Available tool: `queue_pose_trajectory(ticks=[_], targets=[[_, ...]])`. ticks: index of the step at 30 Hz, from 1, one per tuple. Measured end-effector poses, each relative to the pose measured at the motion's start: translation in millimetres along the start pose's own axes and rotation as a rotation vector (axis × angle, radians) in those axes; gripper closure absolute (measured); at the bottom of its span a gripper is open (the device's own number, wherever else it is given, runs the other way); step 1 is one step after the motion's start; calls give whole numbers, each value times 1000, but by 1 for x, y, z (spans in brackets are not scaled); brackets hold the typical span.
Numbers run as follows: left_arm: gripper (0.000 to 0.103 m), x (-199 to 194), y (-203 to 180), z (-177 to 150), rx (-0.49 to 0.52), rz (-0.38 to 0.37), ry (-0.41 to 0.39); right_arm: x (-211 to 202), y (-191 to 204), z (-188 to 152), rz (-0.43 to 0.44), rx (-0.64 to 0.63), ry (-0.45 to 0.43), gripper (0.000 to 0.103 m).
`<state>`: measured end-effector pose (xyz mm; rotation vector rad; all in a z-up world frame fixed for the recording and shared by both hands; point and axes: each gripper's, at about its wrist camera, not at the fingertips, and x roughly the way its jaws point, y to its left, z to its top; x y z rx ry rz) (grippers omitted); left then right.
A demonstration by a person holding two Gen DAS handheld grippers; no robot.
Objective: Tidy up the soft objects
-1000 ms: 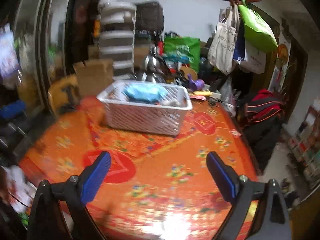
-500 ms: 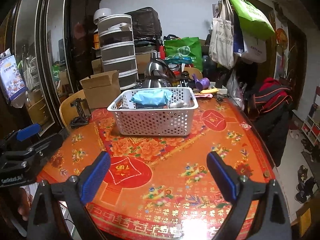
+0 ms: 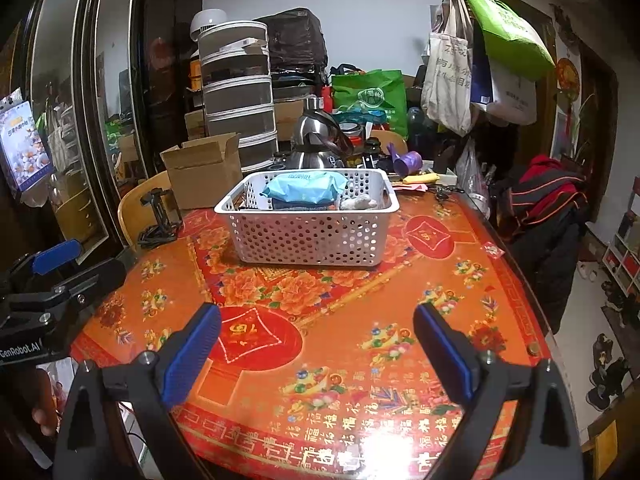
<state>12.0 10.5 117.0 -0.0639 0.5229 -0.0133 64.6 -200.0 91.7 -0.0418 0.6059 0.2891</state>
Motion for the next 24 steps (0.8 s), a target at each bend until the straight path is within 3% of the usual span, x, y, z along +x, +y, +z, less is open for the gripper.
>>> queue_pose_trajectory(ticks=[24], targets=[[0,6,2,-5,13,-21,15,-1,-1,-1,-7,1,-1,6]])
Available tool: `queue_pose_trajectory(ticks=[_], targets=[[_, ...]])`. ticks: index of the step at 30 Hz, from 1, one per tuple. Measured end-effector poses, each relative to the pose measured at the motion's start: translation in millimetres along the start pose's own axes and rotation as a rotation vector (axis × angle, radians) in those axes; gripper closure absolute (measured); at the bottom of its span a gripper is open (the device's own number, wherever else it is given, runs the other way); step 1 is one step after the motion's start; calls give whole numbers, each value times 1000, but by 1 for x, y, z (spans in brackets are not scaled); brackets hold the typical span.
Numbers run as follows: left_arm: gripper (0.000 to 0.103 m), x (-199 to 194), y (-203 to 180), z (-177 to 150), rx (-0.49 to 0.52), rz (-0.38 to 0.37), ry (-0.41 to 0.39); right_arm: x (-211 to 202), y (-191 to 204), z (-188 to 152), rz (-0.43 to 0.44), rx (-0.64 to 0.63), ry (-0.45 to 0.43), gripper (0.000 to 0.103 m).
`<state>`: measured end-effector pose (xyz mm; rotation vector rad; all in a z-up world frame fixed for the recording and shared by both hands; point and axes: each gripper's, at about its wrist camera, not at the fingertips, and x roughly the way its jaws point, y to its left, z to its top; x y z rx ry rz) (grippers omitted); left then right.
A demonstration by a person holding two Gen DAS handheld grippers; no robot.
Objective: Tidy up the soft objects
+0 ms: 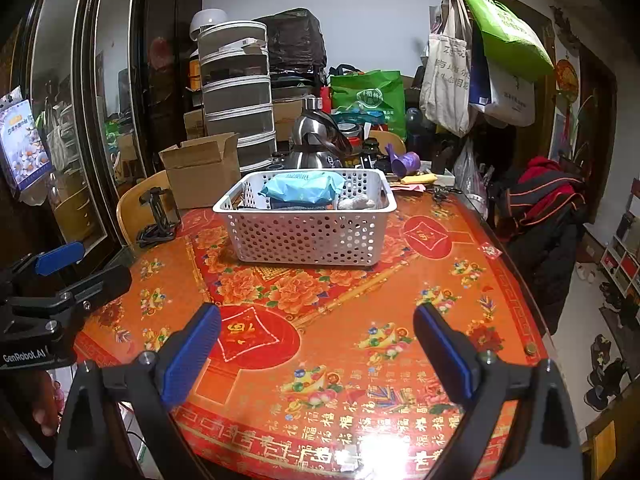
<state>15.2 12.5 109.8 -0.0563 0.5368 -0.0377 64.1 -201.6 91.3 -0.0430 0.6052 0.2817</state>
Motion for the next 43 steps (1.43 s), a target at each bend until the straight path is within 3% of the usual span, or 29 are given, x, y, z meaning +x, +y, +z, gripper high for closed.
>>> queue_pose_trajectory(ticks=[43], targets=[[0,4,1,-4,10,-23,11,3,-1,-2,-5,2,16,6]])
